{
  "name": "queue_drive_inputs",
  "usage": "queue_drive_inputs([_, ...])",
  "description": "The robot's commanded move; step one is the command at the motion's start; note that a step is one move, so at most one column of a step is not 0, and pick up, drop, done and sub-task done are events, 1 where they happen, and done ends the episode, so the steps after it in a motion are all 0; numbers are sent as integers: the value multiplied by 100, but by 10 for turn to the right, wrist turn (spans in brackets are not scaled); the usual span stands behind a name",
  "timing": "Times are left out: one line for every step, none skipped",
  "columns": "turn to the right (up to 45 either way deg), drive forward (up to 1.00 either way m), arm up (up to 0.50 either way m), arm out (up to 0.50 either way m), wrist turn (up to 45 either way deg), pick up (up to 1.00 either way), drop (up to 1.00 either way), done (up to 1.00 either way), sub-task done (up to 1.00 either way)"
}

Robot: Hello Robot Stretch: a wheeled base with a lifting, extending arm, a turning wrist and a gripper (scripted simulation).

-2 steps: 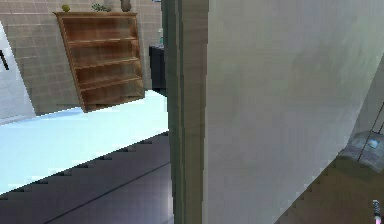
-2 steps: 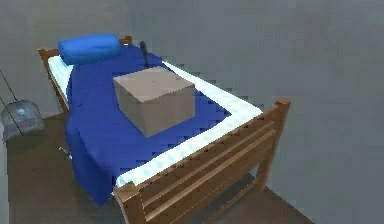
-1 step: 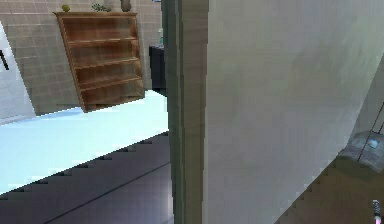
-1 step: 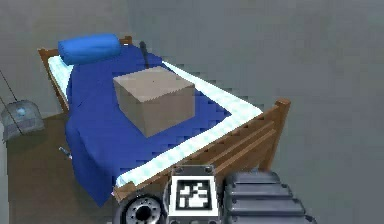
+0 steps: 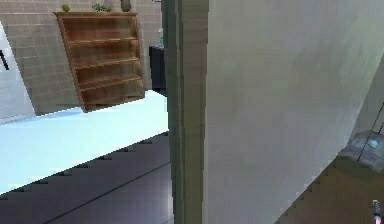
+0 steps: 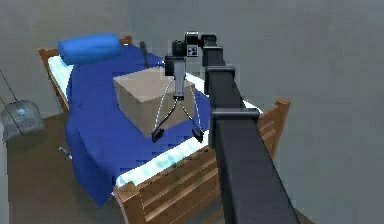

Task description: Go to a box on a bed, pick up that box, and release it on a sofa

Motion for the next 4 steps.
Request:
queue_drive_inputs([0, 0, 0, 0, 450, 0, 0, 0, 0])
queue_drive_inputs([0, 0, 0, 0, 450, 0, 0, 0, 0])
queue_drive_inputs([0, 0, 0, 0, 150, 0, 0, 0, 0])
queue_drive_inputs([0, 0, -14, 0, 0, 0, 0, 0, 0])
